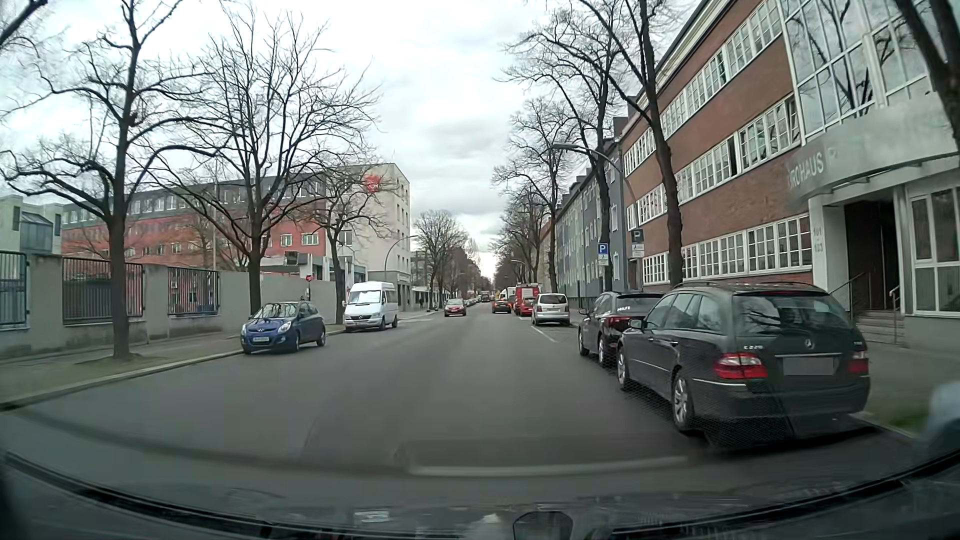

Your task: Follow the waypoints while adhering to traffic rules and regulations

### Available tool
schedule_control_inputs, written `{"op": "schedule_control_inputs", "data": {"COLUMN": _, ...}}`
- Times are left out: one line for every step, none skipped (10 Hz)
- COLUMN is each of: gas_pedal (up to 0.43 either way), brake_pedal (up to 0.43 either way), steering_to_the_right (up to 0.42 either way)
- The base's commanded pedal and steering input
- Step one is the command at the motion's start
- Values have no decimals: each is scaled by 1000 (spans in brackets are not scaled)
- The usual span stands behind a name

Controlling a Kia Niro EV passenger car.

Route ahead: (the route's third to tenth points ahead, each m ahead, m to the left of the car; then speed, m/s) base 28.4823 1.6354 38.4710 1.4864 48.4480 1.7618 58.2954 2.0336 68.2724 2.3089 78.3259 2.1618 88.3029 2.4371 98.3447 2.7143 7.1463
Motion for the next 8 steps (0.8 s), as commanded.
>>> {"op": "schedule_control_inputs", "data": {"gas_pedal": 8, "brake_pedal": 12, "steering_to_the_right": 0}}
{"op": "schedule_control_inputs", "data": {"gas_pedal": 8, "brake_pedal": 12, "steering_to_the_right": 0}}
{"op": "schedule_control_inputs", "data": {"gas_pedal": 8, "brake_pedal": 12, "steering_to_the_right": 0}}
{"op": "schedule_control_inputs", "data": {"gas_pedal": 8, "brake_pedal": 12, "steering_to_the_right": 0}}
{"op": "schedule_control_inputs", "data": {"gas_pedal": 8, "brake_pedal": 12, "steering_to_the_right": 0}}
{"op": "schedule_control_inputs", "data": {"gas_pedal": 8, "brake_pedal": 12, "steering_to_the_right": 0}}
{"op": "schedule_control_inputs", "data": {"gas_pedal": 8, "brake_pedal": 12, "steering_to_the_right": 0}}
{"op": "schedule_control_inputs", "data": {"gas_pedal": 28, "brake_pedal": 12, "steering_to_the_right": 0}}
